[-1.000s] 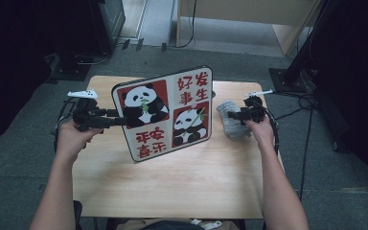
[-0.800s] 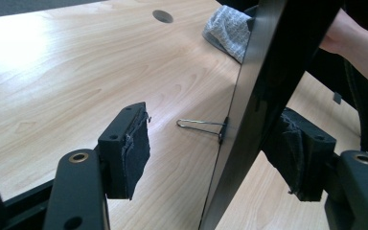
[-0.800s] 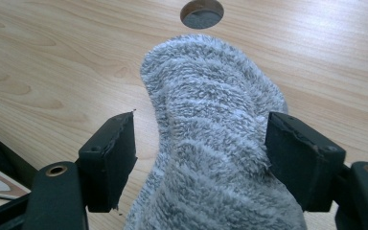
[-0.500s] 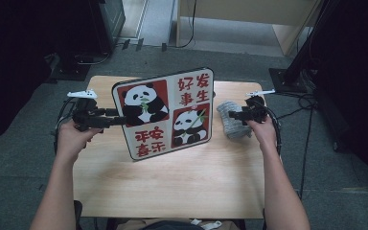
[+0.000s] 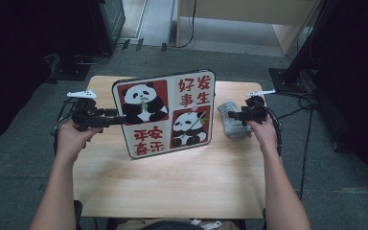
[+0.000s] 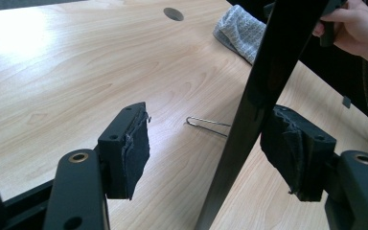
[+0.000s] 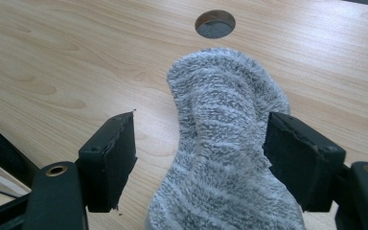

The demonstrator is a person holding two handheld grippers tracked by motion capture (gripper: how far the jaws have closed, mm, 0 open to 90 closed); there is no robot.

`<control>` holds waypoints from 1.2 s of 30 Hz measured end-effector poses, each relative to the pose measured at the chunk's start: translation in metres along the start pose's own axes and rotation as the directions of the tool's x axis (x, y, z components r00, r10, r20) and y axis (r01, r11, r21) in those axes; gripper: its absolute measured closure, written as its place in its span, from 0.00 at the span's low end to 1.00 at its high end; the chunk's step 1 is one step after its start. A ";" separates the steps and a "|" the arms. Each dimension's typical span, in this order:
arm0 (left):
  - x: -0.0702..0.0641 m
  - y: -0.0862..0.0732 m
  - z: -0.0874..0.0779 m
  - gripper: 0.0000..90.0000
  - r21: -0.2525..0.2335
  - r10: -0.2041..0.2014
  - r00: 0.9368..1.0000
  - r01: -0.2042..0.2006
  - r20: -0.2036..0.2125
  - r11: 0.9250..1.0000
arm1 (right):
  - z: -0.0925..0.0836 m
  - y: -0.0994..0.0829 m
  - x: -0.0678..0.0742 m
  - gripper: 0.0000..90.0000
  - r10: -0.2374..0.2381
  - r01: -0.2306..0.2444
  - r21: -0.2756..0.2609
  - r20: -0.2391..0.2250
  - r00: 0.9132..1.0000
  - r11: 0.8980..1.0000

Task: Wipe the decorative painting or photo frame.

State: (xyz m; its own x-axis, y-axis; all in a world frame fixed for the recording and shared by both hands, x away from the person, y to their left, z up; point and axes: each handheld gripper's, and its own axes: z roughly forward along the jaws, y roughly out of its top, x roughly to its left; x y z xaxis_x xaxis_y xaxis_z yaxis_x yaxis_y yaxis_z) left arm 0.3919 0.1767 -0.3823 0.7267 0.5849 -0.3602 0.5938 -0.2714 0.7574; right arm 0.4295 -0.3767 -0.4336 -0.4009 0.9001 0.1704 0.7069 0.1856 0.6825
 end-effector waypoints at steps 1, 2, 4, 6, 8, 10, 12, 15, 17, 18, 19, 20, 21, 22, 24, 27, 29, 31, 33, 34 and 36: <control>0.000 0.000 0.000 0.37 -0.001 0.000 1.000 0.000 0.000 1.000 | 0.000 0.000 0.001 0.30 -0.001 0.001 -0.001 -0.001 1.000 1.000; 0.001 0.000 0.000 0.37 0.002 -0.001 1.000 0.001 -0.002 1.000 | -0.001 0.000 0.001 0.30 -0.004 0.004 0.001 -0.003 1.000 1.000; 0.002 -0.001 0.000 0.37 0.002 -0.004 1.000 0.004 -0.004 1.000 | -0.002 0.000 0.002 0.30 -0.005 0.005 0.000 -0.004 1.000 1.000; 0.002 -0.001 0.000 0.37 0.001 -0.005 1.000 0.005 -0.010 1.000 | -0.003 0.000 0.003 0.30 -0.004 0.004 -0.002 -0.005 1.000 1.000; 0.003 -0.001 0.000 0.37 0.004 -0.007 1.000 0.007 -0.012 1.000 | -0.004 0.000 0.004 0.30 -0.004 0.004 -0.007 -0.003 1.000 1.000; 0.004 -0.001 0.000 0.37 0.005 -0.009 1.000 0.009 -0.012 1.000 | -0.006 -0.001 0.004 0.30 -0.005 0.005 -0.007 -0.003 1.000 1.000; 0.004 -0.001 0.000 0.37 0.002 -0.012 1.000 0.012 -0.011 1.000 | -0.007 -0.001 0.004 0.30 -0.004 0.004 -0.005 0.001 1.000 1.000; 0.005 -0.001 0.000 0.37 0.000 -0.012 1.000 0.012 -0.010 1.000 | -0.008 -0.002 0.005 0.30 -0.006 0.006 -0.005 0.001 1.000 1.000; 0.006 -0.001 0.001 0.37 0.000 -0.013 1.000 0.013 -0.011 1.000 | -0.008 -0.003 0.006 0.30 -0.003 0.003 -0.005 0.001 1.000 1.000; 0.007 -0.001 0.001 0.37 0.001 -0.013 1.000 0.013 -0.011 1.000 | -0.009 -0.003 0.006 0.30 -0.004 0.004 -0.004 0.001 1.000 1.000; 0.007 0.000 0.001 0.37 0.001 -0.014 1.000 0.014 -0.012 1.000 | -0.009 -0.003 0.006 0.30 -0.007 0.007 -0.006 0.002 1.000 1.000; 0.007 0.000 0.001 0.37 0.001 -0.014 1.000 0.014 -0.012 1.000 | -0.010 -0.004 0.006 0.30 -0.008 0.008 -0.005 0.002 1.000 1.000; 0.008 0.000 0.001 0.37 0.002 -0.015 1.000 0.015 -0.013 1.000 | -0.010 -0.004 0.006 0.30 -0.009 0.009 -0.004 0.004 1.000 1.000; 0.008 0.000 0.002 0.37 0.002 -0.018 1.000 0.018 -0.014 1.000 | -0.010 -0.004 0.006 0.30 -0.007 0.007 -0.002 0.005 1.000 1.000; 0.010 0.000 0.002 0.37 0.006 -0.017 1.000 0.017 -0.016 1.000 | -0.010 -0.005 0.006 0.30 -0.002 0.002 -0.003 0.005 1.000 1.000; 0.011 0.000 0.003 0.37 0.006 -0.020 1.000 0.021 -0.017 1.000 | -0.011 -0.006 0.006 0.30 -0.004 0.004 -0.002 0.003 1.000 1.000; 0.012 0.000 0.003 0.37 0.008 -0.025 1.000 0.025 -0.016 1.000 | -0.011 -0.007 0.007 0.30 -0.002 0.002 -0.001 0.004 1.000 1.000; 0.013 0.000 0.004 0.37 0.010 -0.029 0.999 0.030 -0.016 1.000 | -0.011 -0.008 0.008 0.30 -0.005 0.005 -0.002 0.003 1.000 1.000; 0.014 0.001 0.004 0.37 0.010 -0.026 0.999 0.027 -0.018 1.000 | -0.012 -0.008 0.008 0.30 -0.008 0.008 0.002 0.002 1.000 1.000; 0.014 0.001 0.004 0.37 0.009 -0.027 0.999 0.027 -0.017 1.000 | -0.012 -0.009 0.009 0.30 -0.007 0.007 0.002 0.001 1.000 1.000; 0.015 0.001 0.004 0.37 0.009 -0.029 0.999 0.029 -0.020 1.000 | -0.012 -0.010 0.009 0.30 -0.008 0.008 0.004 0.002 1.000 1.000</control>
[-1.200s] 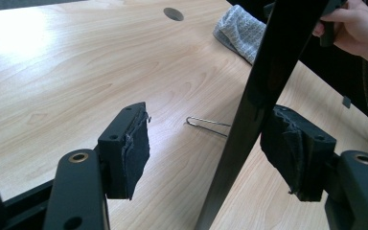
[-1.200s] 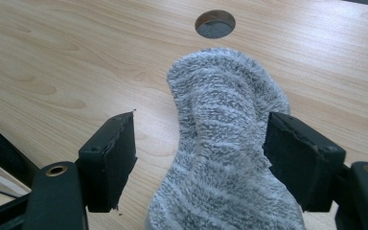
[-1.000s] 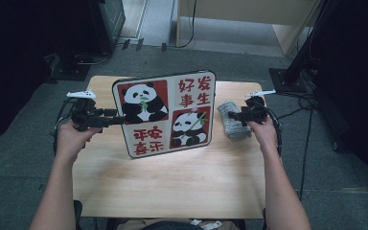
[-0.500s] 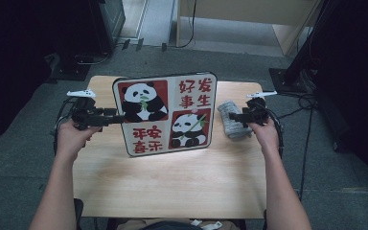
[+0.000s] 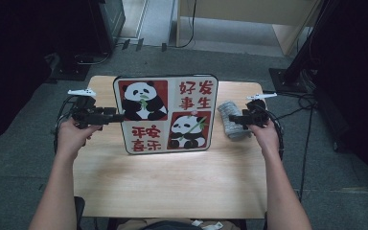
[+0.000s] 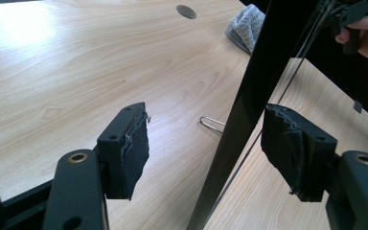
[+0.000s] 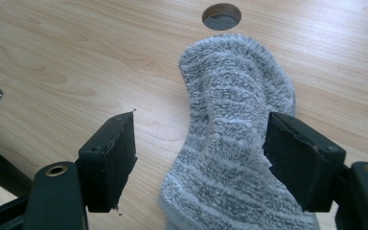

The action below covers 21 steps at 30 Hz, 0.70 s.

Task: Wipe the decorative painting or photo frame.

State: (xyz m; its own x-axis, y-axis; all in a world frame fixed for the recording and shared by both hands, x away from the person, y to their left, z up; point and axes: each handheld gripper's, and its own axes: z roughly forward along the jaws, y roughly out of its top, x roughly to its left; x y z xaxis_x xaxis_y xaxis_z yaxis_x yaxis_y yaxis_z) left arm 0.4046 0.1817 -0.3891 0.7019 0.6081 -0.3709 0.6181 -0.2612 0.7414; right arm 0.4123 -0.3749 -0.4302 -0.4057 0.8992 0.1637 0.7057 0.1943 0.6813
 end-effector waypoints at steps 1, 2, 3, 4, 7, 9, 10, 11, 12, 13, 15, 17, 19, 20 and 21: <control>0.000 0.000 0.000 0.37 0.001 -0.001 1.000 0.001 -0.003 1.000 | 0.000 0.000 0.000 0.30 -0.003 0.003 0.002 -0.001 1.000 1.000; 0.000 0.000 0.000 0.37 0.002 -0.001 1.000 0.001 -0.005 1.000 | 0.000 -0.001 0.000 0.30 -0.005 0.005 0.003 -0.001 1.000 1.000; 0.000 0.000 -0.001 0.37 0.002 -0.002 1.000 0.002 -0.009 1.000 | 0.000 -0.001 0.001 0.30 -0.003 0.003 0.004 -0.003 1.000 1.000; -0.001 0.000 -0.001 0.37 0.003 0.001 1.000 -0.001 -0.014 1.000 | 0.000 -0.001 0.001 0.30 -0.004 0.004 0.005 -0.002 1.000 1.000; 0.000 0.000 -0.002 0.37 -0.002 -0.001 1.000 0.001 -0.015 1.000 | 0.001 -0.001 0.002 0.30 -0.006 0.006 0.001 -0.004 1.000 1.000; 0.001 0.000 -0.003 0.37 -0.001 -0.004 1.000 0.004 -0.012 1.000 | 0.002 -0.002 0.003 0.30 -0.005 0.005 0.003 -0.009 1.000 1.000; 0.001 0.000 -0.004 0.37 0.000 -0.003 1.000 0.003 -0.014 1.000 | 0.002 -0.002 0.004 0.30 -0.010 0.010 0.005 -0.009 1.000 1.000; 0.001 -0.001 -0.004 0.37 0.000 0.000 1.000 0.000 -0.018 1.000 | 0.002 -0.002 0.004 0.30 -0.014 0.014 0.005 -0.008 1.000 1.000; 0.001 -0.001 -0.005 0.37 -0.002 0.001 1.000 -0.002 -0.024 1.000 | 0.001 -0.002 0.005 0.30 -0.010 0.010 0.005 -0.010 1.000 1.000; 0.001 -0.001 -0.006 0.37 -0.002 0.003 1.000 -0.003 -0.025 1.000 | 0.001 -0.003 0.006 0.30 -0.014 0.014 0.002 -0.013 1.000 1.000; 0.001 -0.002 -0.007 0.38 0.001 0.004 1.000 -0.004 -0.031 1.000 | 0.000 -0.003 0.008 0.30 -0.019 0.019 0.006 -0.015 1.000 1.000; 0.001 -0.003 -0.010 0.38 0.001 0.013 0.999 -0.013 -0.042 1.000 | 0.001 -0.004 0.010 0.30 -0.028 0.028 0.008 -0.021 0.999 1.000; 0.001 -0.004 -0.011 0.38 -0.006 0.004 0.999 -0.005 -0.050 1.000 | 0.000 -0.005 0.012 0.30 -0.029 0.029 0.011 -0.019 0.999 1.000; 0.001 -0.004 -0.012 0.38 -0.007 0.001 0.999 -0.001 -0.050 1.000 | 0.000 -0.006 0.012 0.30 -0.032 0.032 0.010 -0.021 0.999 0.999; 0.001 -0.005 -0.013 0.38 -0.007 -0.006 0.999 0.005 -0.050 1.000 | -0.001 -0.006 0.013 0.30 -0.029 0.029 0.005 -0.024 0.999 1.000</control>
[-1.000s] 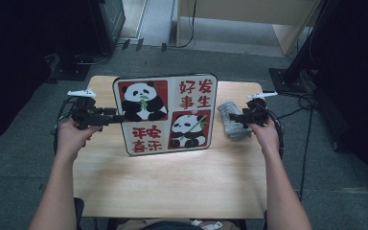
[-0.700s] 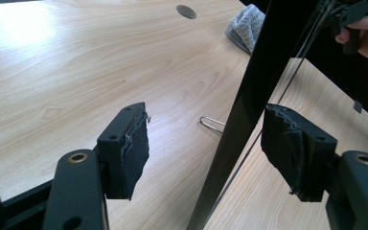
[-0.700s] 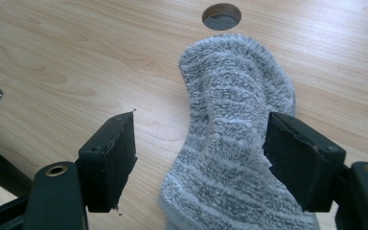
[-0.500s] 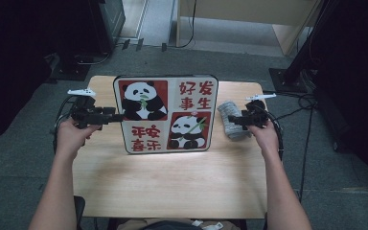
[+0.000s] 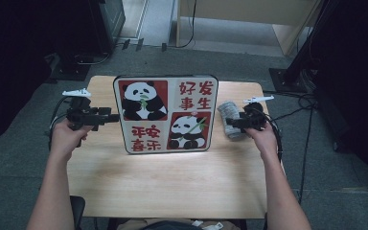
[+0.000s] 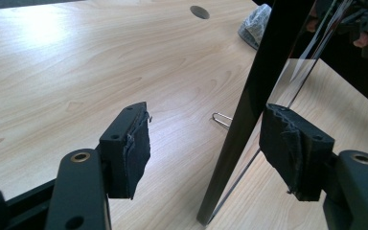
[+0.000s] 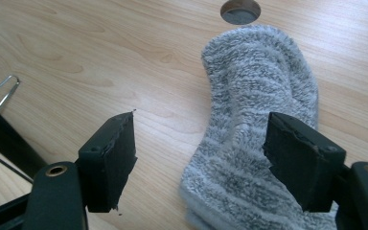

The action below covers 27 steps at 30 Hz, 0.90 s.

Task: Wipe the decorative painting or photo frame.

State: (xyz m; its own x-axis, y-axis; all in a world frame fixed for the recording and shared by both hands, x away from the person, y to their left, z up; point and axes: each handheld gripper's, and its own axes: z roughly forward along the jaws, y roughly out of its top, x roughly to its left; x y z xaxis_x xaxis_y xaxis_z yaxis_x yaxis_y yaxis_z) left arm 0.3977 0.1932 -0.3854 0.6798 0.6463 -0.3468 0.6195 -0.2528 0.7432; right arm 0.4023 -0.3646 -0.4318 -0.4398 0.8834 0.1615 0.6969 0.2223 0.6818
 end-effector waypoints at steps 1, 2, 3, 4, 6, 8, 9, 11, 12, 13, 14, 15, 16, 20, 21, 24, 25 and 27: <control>0.000 0.000 -0.001 0.38 -0.001 -0.001 1.000 0.001 -0.002 1.000 | -0.001 -0.001 0.000 0.30 -0.002 0.002 0.000 -0.003 1.000 1.000; 0.000 0.000 -0.001 0.38 0.000 0.004 1.000 -0.004 -0.005 1.000 | -0.001 -0.001 0.001 0.30 0.001 -0.001 -0.001 -0.005 1.000 1.000; -0.001 -0.001 -0.002 0.38 -0.001 0.004 1.000 -0.004 -0.012 1.000 | -0.002 -0.002 0.002 0.30 -0.004 0.004 -0.002 -0.009 1.000 1.000; -0.001 -0.001 -0.003 0.38 0.004 0.007 1.000 -0.007 -0.014 1.000 | -0.003 -0.003 0.003 0.30 -0.003 0.003 -0.003 -0.011 1.000 1.000; 0.000 -0.002 -0.005 0.38 0.006 0.005 1.000 -0.005 -0.017 1.000 | -0.004 -0.005 0.004 0.30 -0.008 0.008 0.001 -0.013 1.000 1.000; 0.001 -0.004 -0.009 0.38 0.005 0.004 1.000 -0.004 -0.023 1.000 | -0.005 -0.007 0.006 0.30 -0.009 0.009 0.002 -0.015 1.000 1.000; 0.001 -0.005 -0.011 0.37 0.002 -0.001 1.000 0.001 -0.022 1.000 | -0.005 -0.008 0.006 0.30 -0.009 0.009 0.004 -0.016 1.000 1.000; 0.002 -0.006 -0.013 0.37 -0.003 -0.004 1.000 0.004 -0.030 1.000 | -0.006 -0.010 0.007 0.30 -0.013 0.013 0.001 -0.020 1.000 1.000; 0.003 -0.007 -0.015 0.37 0.003 -0.006 0.999 0.006 -0.031 1.000 | -0.007 -0.011 0.008 0.30 -0.017 0.017 0.000 -0.021 1.000 1.000; 0.003 -0.008 -0.015 0.37 0.007 -0.010 0.999 0.010 -0.034 1.000 | -0.007 -0.012 0.009 0.30 -0.019 0.019 0.000 -0.025 1.000 1.000; 0.004 -0.009 -0.015 0.37 0.015 -0.005 0.999 0.005 -0.040 1.000 | -0.007 -0.013 0.010 0.30 -0.017 0.017 0.000 -0.028 0.999 1.000; 0.003 -0.010 -0.016 0.37 0.022 -0.002 0.999 0.003 -0.050 1.000 | -0.007 -0.015 0.010 0.30 -0.020 0.020 0.005 -0.032 0.999 1.000; 0.004 -0.011 -0.016 0.37 0.029 0.005 0.998 -0.003 -0.056 1.000 | -0.007 -0.017 0.011 0.30 -0.023 0.024 0.009 -0.038 0.999 1.000; 0.006 -0.013 -0.018 0.37 0.027 0.007 0.997 -0.005 -0.073 1.000 | -0.009 -0.022 0.015 0.30 -0.043 0.044 0.023 -0.034 0.998 0.999; 0.007 -0.014 -0.018 0.37 0.023 0.003 0.997 -0.002 -0.074 1.000 | -0.010 -0.023 0.016 0.30 -0.048 0.048 0.018 -0.034 0.998 0.999; 0.009 -0.015 -0.019 0.35 0.021 -0.002 0.997 0.004 -0.080 1.000 | -0.015 -0.024 0.018 0.30 -0.035 0.035 0.005 -0.045 0.998 0.999; 0.010 -0.016 -0.018 0.34 0.022 -0.005 0.997 0.007 -0.083 1.000 | -0.016 -0.025 0.018 0.30 -0.035 0.035 0.000 -0.053 0.998 0.999; 0.012 -0.017 -0.018 0.34 0.025 -0.010 0.997 0.012 -0.083 1.000 | -0.019 -0.026 0.020 0.30 -0.030 0.030 -0.006 -0.065 0.997 1.000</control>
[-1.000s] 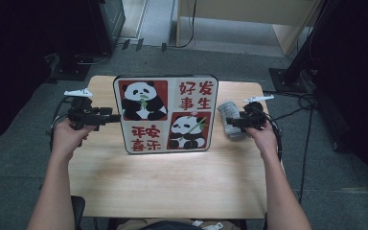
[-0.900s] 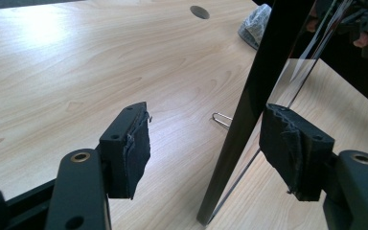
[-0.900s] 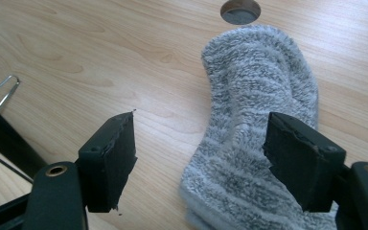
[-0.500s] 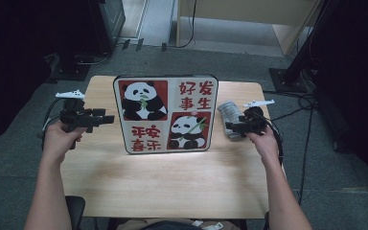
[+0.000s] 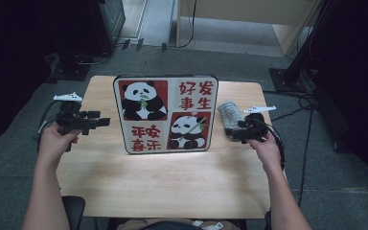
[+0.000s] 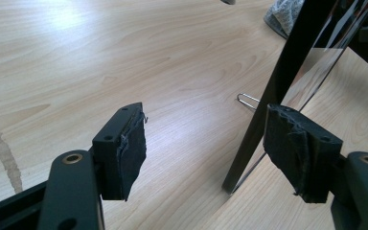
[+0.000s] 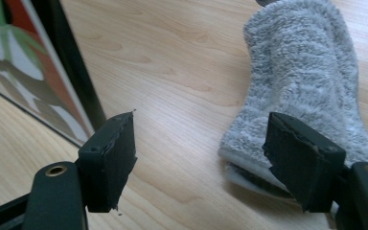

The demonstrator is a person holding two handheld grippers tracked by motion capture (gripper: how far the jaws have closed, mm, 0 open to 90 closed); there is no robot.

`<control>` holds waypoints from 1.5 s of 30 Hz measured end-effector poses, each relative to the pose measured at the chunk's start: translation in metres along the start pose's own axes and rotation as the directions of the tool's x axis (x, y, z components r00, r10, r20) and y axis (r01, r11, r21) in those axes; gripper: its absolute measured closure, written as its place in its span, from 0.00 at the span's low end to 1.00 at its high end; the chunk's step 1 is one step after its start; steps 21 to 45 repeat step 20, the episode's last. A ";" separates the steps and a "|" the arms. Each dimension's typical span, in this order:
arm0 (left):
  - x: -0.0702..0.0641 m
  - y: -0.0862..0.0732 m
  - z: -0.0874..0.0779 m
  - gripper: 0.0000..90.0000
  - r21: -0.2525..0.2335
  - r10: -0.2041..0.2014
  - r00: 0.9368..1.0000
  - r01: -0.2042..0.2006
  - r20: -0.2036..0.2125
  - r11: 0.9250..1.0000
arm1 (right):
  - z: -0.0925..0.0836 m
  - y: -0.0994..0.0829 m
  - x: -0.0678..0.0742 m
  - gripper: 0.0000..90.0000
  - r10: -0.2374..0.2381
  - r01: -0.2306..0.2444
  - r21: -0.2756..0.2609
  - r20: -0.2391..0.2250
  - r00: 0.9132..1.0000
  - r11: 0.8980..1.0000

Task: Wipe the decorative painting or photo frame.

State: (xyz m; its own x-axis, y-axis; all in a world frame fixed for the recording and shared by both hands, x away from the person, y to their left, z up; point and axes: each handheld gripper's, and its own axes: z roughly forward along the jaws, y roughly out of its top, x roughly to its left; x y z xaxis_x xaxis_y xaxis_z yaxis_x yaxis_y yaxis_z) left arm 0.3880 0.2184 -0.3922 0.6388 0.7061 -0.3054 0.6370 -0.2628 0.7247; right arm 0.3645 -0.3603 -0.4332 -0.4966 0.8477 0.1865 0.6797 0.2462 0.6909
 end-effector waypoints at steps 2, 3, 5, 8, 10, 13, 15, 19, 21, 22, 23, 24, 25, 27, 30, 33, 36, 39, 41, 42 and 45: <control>0.002 -0.001 0.000 0.34 0.006 -0.005 1.000 0.005 -0.005 1.000 | -0.002 -0.001 0.003 0.30 -0.006 0.006 0.000 0.003 1.000 1.000; 0.002 -0.002 0.001 0.34 0.003 -0.009 1.000 0.009 -0.005 1.000 | -0.002 -0.002 0.005 0.30 -0.015 0.015 -0.001 0.003 1.000 1.000; 0.004 -0.003 0.001 0.34 0.008 -0.012 1.000 0.012 -0.014 1.000 | -0.003 -0.004 0.008 0.30 -0.023 0.023 0.001 0.000 1.000 1.000; 0.008 -0.006 0.001 0.33 0.005 -0.008 0.999 0.008 -0.032 1.000 | -0.004 -0.006 0.012 0.30 -0.033 0.033 -0.001 -0.006 0.999 0.999; 0.010 -0.007 0.002 0.33 0.007 -0.015 0.999 0.015 -0.035 1.000 | -0.005 -0.008 0.013 0.30 -0.039 0.039 0.000 -0.004 0.999 0.999; 0.011 -0.008 0.002 0.33 0.010 -0.025 0.999 0.025 -0.041 1.000 | -0.006 -0.011 0.012 0.30 -0.037 0.037 0.000 0.003 0.999 0.999; 0.012 -0.009 0.003 0.33 0.014 -0.026 0.999 0.027 -0.039 1.000 | -0.006 -0.012 0.011 0.30 -0.034 0.034 -0.004 0.000 0.999 0.999; 0.012 -0.010 0.005 0.31 0.017 -0.036 0.999 0.036 -0.031 0.999 | -0.006 -0.013 0.009 0.30 -0.029 0.029 -0.005 0.000 1.000 1.000; 0.012 -0.011 0.005 0.29 0.010 -0.038 0.999 0.038 -0.026 0.999 | -0.007 -0.013 0.009 0.30 -0.030 0.031 -0.004 0.001 1.000 1.000; 0.012 -0.011 0.005 0.29 0.010 -0.038 0.999 0.038 -0.026 0.999 | -0.007 -0.013 0.009 0.30 -0.030 0.031 -0.004 0.001 1.000 1.000; 0.012 -0.011 0.005 0.29 0.010 -0.038 0.999 0.038 -0.026 0.999 | -0.007 -0.013 0.009 0.30 -0.030 0.031 -0.004 0.001 1.000 1.000; 0.012 -0.011 0.005 0.29 0.010 -0.038 0.999 0.038 -0.026 0.999 | -0.007 -0.013 0.009 0.30 -0.030 0.031 -0.004 0.001 1.000 1.000; 0.012 -0.011 0.005 0.29 0.010 -0.038 0.999 0.038 -0.026 0.999 | -0.007 -0.013 0.009 0.30 -0.030 0.031 -0.004 0.001 1.000 1.000; 0.012 -0.011 0.005 0.29 0.010 -0.038 0.999 0.038 -0.026 0.999 | -0.007 -0.013 0.009 0.30 -0.030 0.031 -0.004 0.001 1.000 1.000; 0.012 -0.011 0.005 0.29 0.010 -0.038 0.999 0.038 -0.026 0.999 | -0.007 -0.013 0.009 0.30 -0.030 0.031 -0.004 0.001 1.000 1.000; 0.012 -0.011 0.005 0.29 0.010 -0.038 0.999 0.038 -0.026 0.999 | -0.007 -0.013 0.009 0.30 -0.030 0.031 -0.004 0.001 1.000 1.000; 0.012 -0.011 0.005 0.29 0.010 -0.038 0.999 0.038 -0.026 0.999 | -0.007 -0.013 0.009 0.30 -0.030 0.031 -0.004 0.001 1.000 1.000; 0.012 -0.011 0.005 0.29 0.010 -0.038 0.999 0.038 -0.026 0.999 | -0.007 -0.013 0.009 0.30 -0.030 0.031 -0.004 0.001 1.000 1.000; 0.012 -0.011 0.005 0.29 0.010 -0.038 0.999 0.038 -0.026 0.999 | -0.007 -0.013 0.009 0.30 -0.030 0.031 -0.004 0.001 1.000 1.000; 0.012 -0.011 0.005 0.29 0.010 -0.038 0.999 0.038 -0.026 0.999 | -0.007 -0.013 0.009 0.30 -0.030 0.031 -0.004 0.001 1.000 1.000; 0.012 -0.011 0.005 0.29 0.010 -0.038 0.999 0.038 -0.026 0.999 | -0.007 -0.013 0.009 0.30 -0.030 0.031 -0.004 0.001 1.000 1.000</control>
